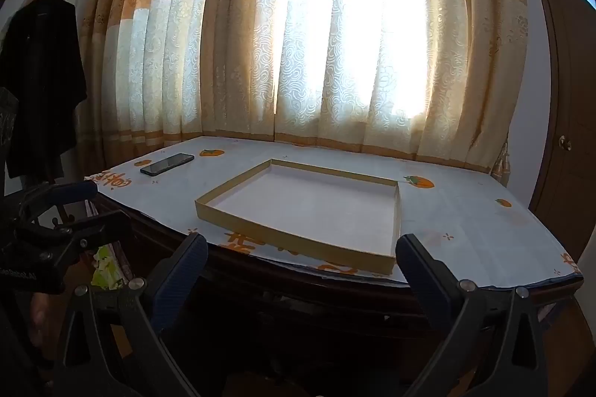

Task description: Take underwear out of drawer

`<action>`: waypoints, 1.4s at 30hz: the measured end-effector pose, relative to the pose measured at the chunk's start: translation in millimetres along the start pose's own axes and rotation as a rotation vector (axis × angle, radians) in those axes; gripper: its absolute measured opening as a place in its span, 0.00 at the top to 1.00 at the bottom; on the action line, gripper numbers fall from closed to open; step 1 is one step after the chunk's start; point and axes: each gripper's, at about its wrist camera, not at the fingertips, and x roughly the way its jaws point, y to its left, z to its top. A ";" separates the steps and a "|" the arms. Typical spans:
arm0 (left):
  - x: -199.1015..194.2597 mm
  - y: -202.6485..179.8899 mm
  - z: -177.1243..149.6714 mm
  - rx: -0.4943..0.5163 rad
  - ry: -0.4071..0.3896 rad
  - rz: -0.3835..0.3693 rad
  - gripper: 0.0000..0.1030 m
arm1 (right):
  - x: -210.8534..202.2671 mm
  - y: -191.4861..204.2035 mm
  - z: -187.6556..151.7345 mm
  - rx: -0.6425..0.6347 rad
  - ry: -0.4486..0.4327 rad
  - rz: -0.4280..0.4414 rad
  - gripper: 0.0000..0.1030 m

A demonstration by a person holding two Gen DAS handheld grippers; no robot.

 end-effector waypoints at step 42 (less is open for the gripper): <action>2.3 1.8 -0.8 -0.017 -0.007 -0.006 0.00 | 2.1 3.9 -3.3 0.011 0.006 0.010 0.01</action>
